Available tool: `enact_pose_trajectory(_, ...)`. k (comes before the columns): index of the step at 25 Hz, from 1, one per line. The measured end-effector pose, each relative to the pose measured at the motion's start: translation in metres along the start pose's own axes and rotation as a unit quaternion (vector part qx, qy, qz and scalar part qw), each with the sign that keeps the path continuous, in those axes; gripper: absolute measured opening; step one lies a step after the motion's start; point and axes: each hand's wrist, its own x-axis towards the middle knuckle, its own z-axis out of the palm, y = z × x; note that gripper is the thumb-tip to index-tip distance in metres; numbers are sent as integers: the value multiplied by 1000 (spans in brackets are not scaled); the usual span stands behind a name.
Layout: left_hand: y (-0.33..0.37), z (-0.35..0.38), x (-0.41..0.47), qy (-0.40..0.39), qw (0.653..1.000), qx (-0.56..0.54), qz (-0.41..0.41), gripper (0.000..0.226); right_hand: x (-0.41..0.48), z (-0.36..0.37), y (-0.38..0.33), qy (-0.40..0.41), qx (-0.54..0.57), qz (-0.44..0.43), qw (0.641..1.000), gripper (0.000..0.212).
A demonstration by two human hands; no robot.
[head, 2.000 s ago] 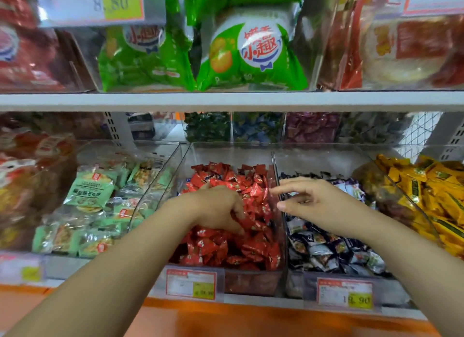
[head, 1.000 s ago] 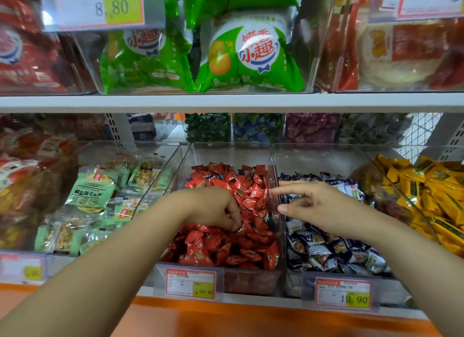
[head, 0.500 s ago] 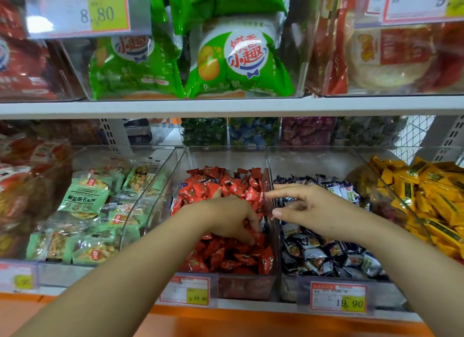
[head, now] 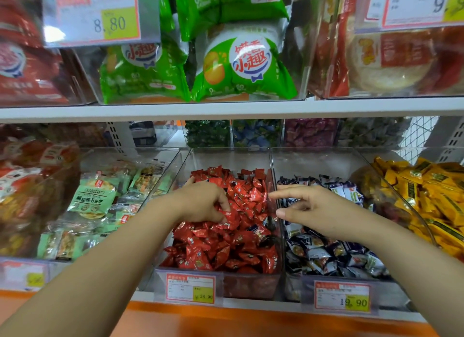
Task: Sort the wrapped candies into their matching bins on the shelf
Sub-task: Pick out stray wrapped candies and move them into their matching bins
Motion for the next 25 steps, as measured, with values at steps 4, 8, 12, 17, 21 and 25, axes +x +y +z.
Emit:
enact_pose_trajectory(4,3,-7,-2,-34,999,9,-8,29,-1,0,1,1,-3,3,1000,36)
enact_pose_trajectory(8,26,-21,2,-13,992,-113,51,24,0,0,0,3,-3,6,1000,37)
enact_pose_trajectory(12,54,-10,17,-25,988,-147,47,21,0,0,0,5,-7,5,1000,38)
enact_pose_trajectory(17,55,17,29,-44,990,-136,7,17,-1,0,1,2,-7,3,1000,37)
enact_pose_trajectory(21,51,13,23,-123,977,-171,41,17,1,0,2,5,-3,0,1000,36)
enact_pose_trajectory(25,51,1,13,-217,966,-120,76,25,1,0,1,5,-7,-1,1000,36)
